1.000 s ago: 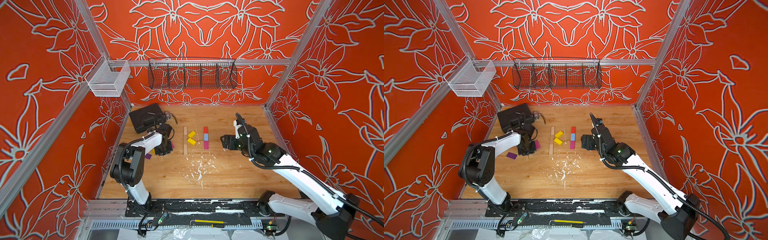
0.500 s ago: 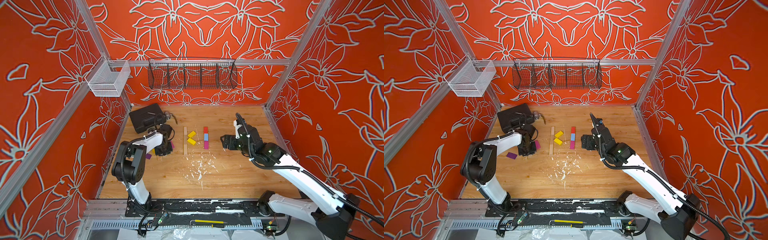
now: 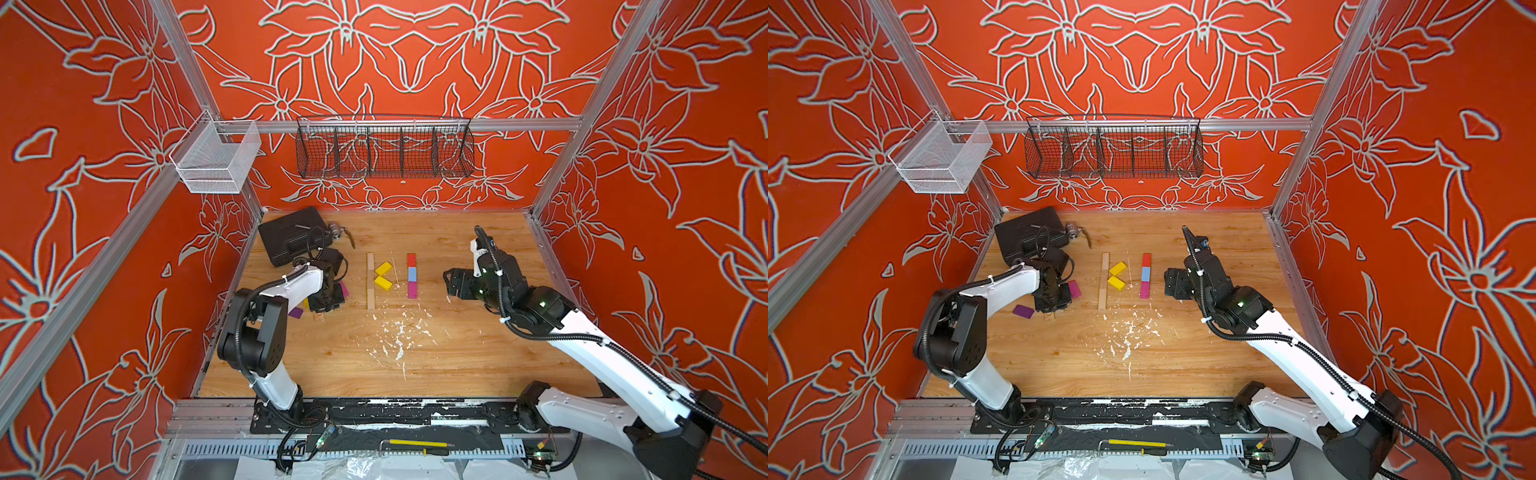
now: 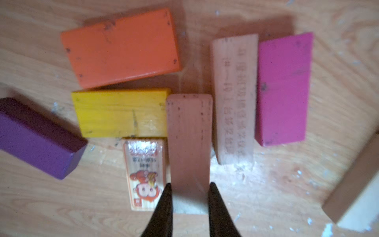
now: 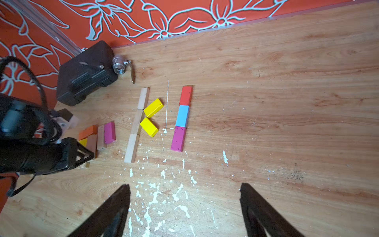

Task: Assemble the letter k with building blocks
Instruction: Pick up the building block from the center of the board.

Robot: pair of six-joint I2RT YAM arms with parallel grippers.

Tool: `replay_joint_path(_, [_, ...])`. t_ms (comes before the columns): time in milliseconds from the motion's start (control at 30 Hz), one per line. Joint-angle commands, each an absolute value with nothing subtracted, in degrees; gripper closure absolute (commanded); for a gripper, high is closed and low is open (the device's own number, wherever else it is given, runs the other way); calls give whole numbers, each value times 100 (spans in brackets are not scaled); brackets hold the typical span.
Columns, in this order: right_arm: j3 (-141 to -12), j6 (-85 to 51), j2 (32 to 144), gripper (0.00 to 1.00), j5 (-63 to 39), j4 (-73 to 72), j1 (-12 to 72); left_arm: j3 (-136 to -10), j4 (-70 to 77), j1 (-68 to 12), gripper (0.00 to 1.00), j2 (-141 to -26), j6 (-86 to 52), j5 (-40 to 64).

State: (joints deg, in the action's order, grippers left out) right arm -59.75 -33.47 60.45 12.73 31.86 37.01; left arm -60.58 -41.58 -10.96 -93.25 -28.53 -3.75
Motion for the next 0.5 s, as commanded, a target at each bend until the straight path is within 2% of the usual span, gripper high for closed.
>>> replay_joint_path(0, [-6191,-3679,5997,14,1924,3515,3616,-6383,-4322,-1340,83,-8577,-2907,47])
replay_joint_path(200, [-6174,-3813,5959,14,1973,3610,3288,-7377,-4024,-2560,86,-8317,-2488,254])
replay_joint_path(333, [-6029,-3892,5814,14,1879,3664,3031,-8035,-3749,-3362,87,-8743,-1407,401])
replay_joint_path(467, [-5788,-3889,5508,14,1843,3599,2973,-8628,-3749,-3619,87,-9420,-135,962])
